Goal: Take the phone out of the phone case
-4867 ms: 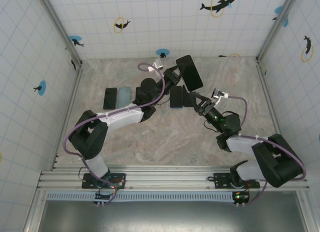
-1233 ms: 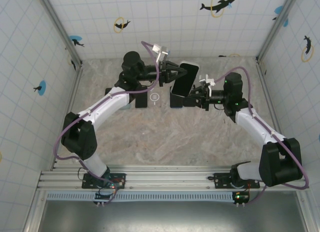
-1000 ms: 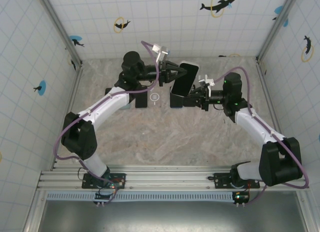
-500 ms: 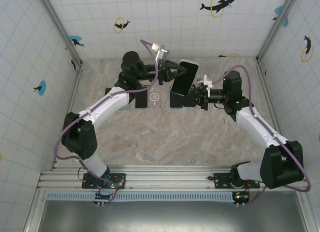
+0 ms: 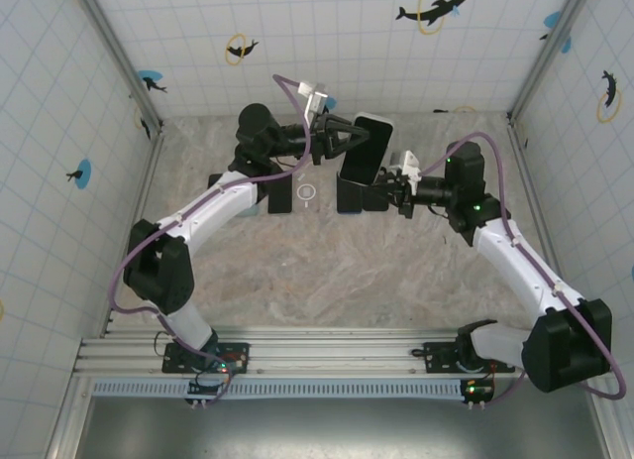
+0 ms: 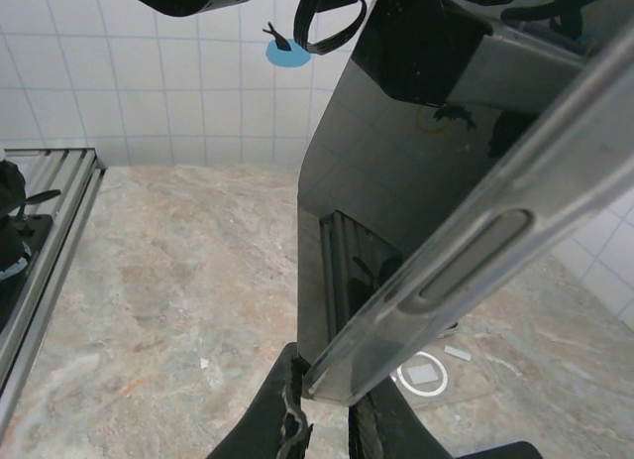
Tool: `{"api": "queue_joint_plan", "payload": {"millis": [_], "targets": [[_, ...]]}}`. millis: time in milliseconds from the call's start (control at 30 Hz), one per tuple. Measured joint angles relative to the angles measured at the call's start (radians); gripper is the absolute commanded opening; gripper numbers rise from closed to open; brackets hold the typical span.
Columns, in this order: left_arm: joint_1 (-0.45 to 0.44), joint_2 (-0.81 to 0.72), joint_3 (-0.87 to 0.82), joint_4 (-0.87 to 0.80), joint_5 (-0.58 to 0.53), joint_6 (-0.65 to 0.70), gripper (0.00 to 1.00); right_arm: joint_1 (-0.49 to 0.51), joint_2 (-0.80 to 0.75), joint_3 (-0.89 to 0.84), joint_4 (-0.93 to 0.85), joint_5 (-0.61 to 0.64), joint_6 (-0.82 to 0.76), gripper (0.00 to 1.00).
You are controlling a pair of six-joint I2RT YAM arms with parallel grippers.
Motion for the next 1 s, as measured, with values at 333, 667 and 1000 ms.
{"api": "queue_joint_plan", "payload": {"millis": [333, 667, 1000], "targets": [[-0.015, 0.014, 0.002, 0.008, 0.003, -0.076, 0.0, 0.019, -0.012, 0.0, -0.038, 0.143, -0.094, 0.01], [-0.046, 0.014, 0.005, -0.071, -0.03, -0.111, 0.0, -0.026, -0.062, -0.06, 0.189, 0.187, 0.081, 0.2], [-0.02, -0.005, -0.058, -0.046, -0.266, -0.206, 0.0, -0.144, -0.147, -0.312, 0.491, 0.171, 0.603, 0.42]]}}
